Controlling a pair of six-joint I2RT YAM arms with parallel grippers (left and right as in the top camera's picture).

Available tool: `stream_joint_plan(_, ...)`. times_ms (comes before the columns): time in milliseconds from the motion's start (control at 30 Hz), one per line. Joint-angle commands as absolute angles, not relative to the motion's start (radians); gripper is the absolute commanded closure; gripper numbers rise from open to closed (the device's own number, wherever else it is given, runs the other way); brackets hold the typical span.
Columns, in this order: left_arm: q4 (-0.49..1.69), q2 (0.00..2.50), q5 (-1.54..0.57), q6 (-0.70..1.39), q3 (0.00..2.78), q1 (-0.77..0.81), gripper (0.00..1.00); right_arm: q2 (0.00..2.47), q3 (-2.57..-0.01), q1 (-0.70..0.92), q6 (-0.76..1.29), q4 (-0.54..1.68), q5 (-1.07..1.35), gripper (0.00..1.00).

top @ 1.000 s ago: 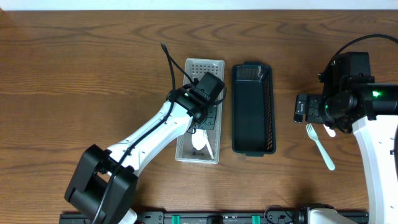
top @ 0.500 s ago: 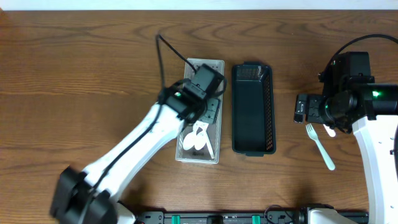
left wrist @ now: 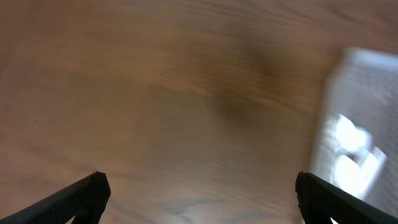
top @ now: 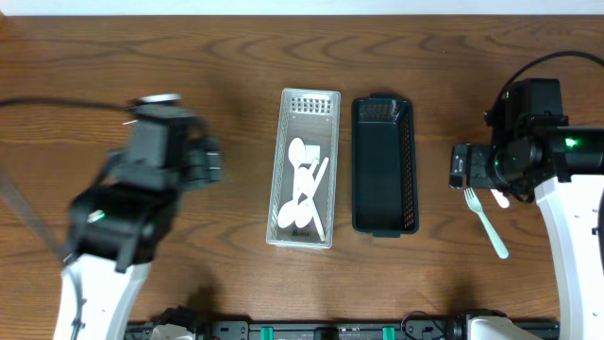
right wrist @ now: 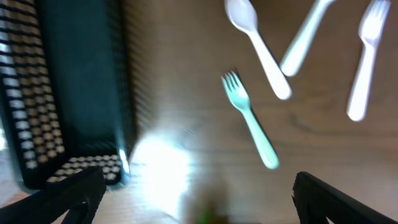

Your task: Pack container

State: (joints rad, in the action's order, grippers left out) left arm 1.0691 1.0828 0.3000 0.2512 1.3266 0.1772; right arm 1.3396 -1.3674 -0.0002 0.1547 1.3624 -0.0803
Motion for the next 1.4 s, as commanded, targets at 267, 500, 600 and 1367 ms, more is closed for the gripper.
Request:
stream_joint_plan(267,1.107,1.118,0.134,0.354,1.327,-0.101,0.02,1.131,-1.379,-0.173,0.305,1.45,-0.135,0.01)
stream_joint_plan(500,1.118,1.166,0.134,0.361,1.326,-0.101,0.02,1.143,-1.378,-0.191,0.221,1.459,-0.118,0.01)
stream_joint_plan(600,1.119,1.178,0.134,0.361,1.326,-0.101,0.02,1.146,-1.378,-0.191,0.275,1.451,-0.133,0.01)
stream_joint_plan(1367,1.129,1.188,0.134,0.362,1.326,-0.101,0.02,1.438,-0.933,-0.19,-0.27,1.016,-0.19,0.1)
